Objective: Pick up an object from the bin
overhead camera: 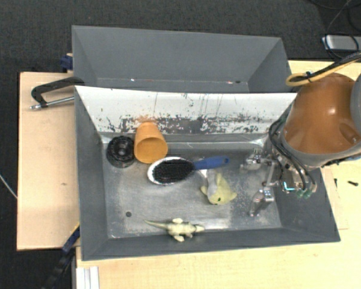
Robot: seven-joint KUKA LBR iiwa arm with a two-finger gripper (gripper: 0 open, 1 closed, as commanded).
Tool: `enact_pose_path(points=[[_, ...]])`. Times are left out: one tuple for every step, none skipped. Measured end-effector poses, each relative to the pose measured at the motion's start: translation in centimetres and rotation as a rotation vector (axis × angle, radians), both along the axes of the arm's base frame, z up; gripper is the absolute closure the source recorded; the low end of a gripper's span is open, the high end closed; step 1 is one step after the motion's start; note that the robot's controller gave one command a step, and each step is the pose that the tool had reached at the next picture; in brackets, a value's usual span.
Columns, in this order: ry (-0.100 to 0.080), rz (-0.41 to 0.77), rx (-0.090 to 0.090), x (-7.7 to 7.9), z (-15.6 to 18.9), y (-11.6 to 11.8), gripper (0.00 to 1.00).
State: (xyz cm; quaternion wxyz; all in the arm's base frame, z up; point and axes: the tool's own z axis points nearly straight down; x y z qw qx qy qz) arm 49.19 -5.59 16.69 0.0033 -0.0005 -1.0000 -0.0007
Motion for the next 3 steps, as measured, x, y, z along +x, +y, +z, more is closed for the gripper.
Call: enact_pose_path(points=[[-0.014,-0.011,0.0,1.4,-9.3,5.3,0.0],[-0.033,-0.013,-0.001,2.0,-8.7,5.2,1.0],[-0.017,0.248,-0.001,2.7,3.4,5.7,1.0]])
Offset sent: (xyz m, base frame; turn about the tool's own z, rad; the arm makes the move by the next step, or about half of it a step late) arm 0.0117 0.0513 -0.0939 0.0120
